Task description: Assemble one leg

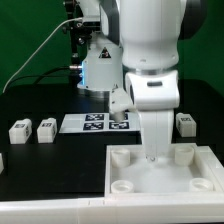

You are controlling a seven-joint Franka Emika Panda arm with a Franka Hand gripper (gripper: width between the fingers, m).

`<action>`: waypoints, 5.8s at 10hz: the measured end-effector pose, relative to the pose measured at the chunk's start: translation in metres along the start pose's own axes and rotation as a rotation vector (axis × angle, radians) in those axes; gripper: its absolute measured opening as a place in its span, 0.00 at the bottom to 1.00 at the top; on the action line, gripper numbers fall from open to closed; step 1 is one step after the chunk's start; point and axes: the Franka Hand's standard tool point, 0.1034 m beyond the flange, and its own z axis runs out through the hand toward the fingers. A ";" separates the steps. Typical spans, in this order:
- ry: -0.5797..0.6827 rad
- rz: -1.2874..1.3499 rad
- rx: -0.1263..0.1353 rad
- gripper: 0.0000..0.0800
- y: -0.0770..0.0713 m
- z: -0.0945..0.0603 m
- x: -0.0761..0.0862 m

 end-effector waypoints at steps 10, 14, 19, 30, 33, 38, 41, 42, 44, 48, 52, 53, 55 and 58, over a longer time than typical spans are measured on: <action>0.037 1.253 0.026 0.81 -0.034 -0.019 0.107; -0.003 1.367 0.065 0.81 -0.039 -0.018 0.108; -0.426 1.440 0.341 0.81 -0.071 -0.009 0.116; -0.734 1.316 0.559 0.81 -0.121 0.037 0.113; -0.733 1.318 0.563 0.81 -0.127 0.045 0.109; -0.735 1.318 0.564 0.63 -0.128 0.046 0.109; -0.736 1.318 0.565 0.36 -0.128 0.046 0.109; -0.736 1.318 0.565 0.36 -0.128 0.046 0.109; -0.736 1.318 0.565 0.36 -0.128 0.046 0.109; -0.730 1.290 0.573 0.36 -0.125 0.042 0.106; -0.550 1.265 0.506 0.37 -0.060 -0.036 0.087; -0.406 1.300 0.401 0.37 -0.039 -0.051 0.082; -0.272 1.343 0.289 0.37 -0.025 -0.084 0.064; -0.027 1.371 0.075 0.37 0.001 -0.109 0.065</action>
Offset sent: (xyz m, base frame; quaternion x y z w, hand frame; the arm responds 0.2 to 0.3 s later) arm -0.0330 0.0398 0.0160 0.0346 0.0073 0.3956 0.9178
